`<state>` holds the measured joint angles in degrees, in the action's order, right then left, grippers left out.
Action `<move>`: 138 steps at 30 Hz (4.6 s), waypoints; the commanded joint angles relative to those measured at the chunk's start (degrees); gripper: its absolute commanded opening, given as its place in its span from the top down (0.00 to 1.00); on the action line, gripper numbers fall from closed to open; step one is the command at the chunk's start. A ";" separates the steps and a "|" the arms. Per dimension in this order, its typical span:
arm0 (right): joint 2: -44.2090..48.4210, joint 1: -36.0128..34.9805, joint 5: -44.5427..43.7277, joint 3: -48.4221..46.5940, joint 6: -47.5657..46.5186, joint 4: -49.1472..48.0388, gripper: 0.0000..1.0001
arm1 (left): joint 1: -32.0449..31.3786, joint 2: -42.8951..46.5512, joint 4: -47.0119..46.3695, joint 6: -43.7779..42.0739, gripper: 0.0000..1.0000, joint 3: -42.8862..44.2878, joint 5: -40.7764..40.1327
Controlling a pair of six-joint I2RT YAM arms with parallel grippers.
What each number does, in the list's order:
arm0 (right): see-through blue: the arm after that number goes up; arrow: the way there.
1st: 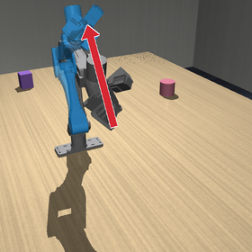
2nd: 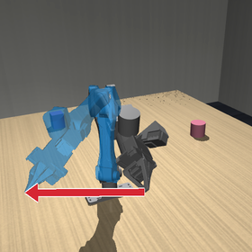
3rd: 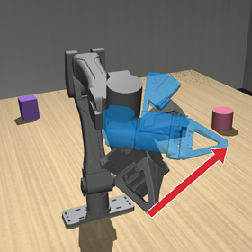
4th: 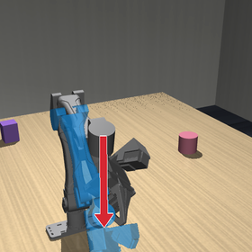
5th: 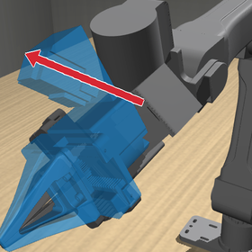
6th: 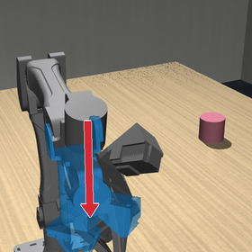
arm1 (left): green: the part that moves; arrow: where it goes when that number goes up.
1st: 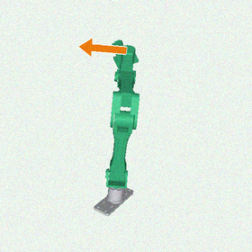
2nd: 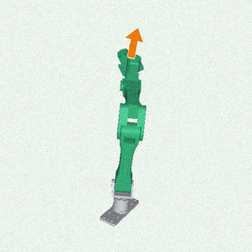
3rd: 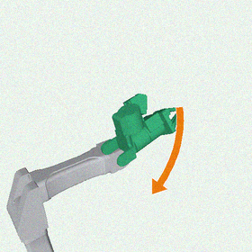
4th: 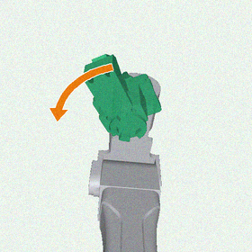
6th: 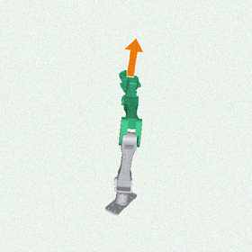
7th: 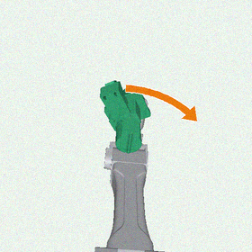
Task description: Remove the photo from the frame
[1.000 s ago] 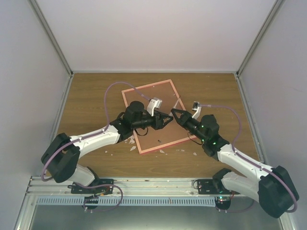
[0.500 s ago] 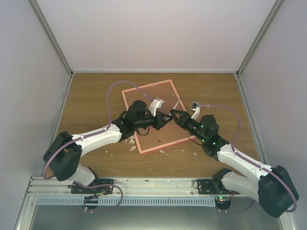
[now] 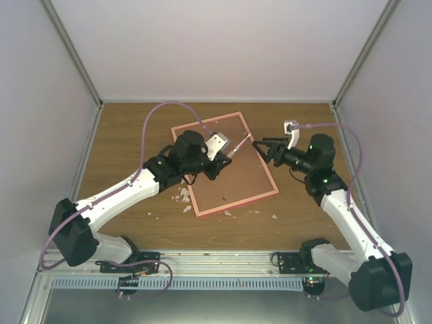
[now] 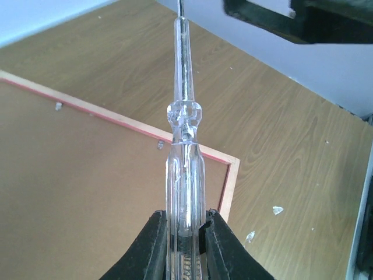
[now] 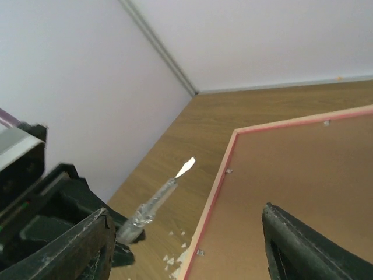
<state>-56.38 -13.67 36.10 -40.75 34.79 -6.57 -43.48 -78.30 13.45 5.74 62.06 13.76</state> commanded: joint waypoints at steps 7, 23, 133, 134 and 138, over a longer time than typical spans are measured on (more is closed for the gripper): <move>-10.46 3.17 26.11 -11.71 -22.26 19.50 0.28 | -2.17 1.53 19.91 -19.47 1.00 8.94 -5.69; -15.87 0.22 28.52 -15.58 -29.54 27.11 0.51 | -7.13 -1.25 22.88 -29.92 1.00 13.87 -6.33; -11.84 1.97 43.71 -0.98 2.22 -5.34 1.00 | 3.54 2.94 -31.84 -7.74 0.95 -12.76 32.89; -11.83 1.95 43.73 -0.97 2.10 -5.10 1.00 | 3.58 3.02 -31.49 -7.90 0.98 -12.69 32.83; -12.52 2.29 42.20 -3.11 -3.67 1.58 0.86 | 3.65 3.46 -29.03 -7.82 1.00 -12.84 30.71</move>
<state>-68.84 -11.92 80.12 -42.41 36.21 -10.87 -39.86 -75.72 -13.82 -1.72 49.58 43.24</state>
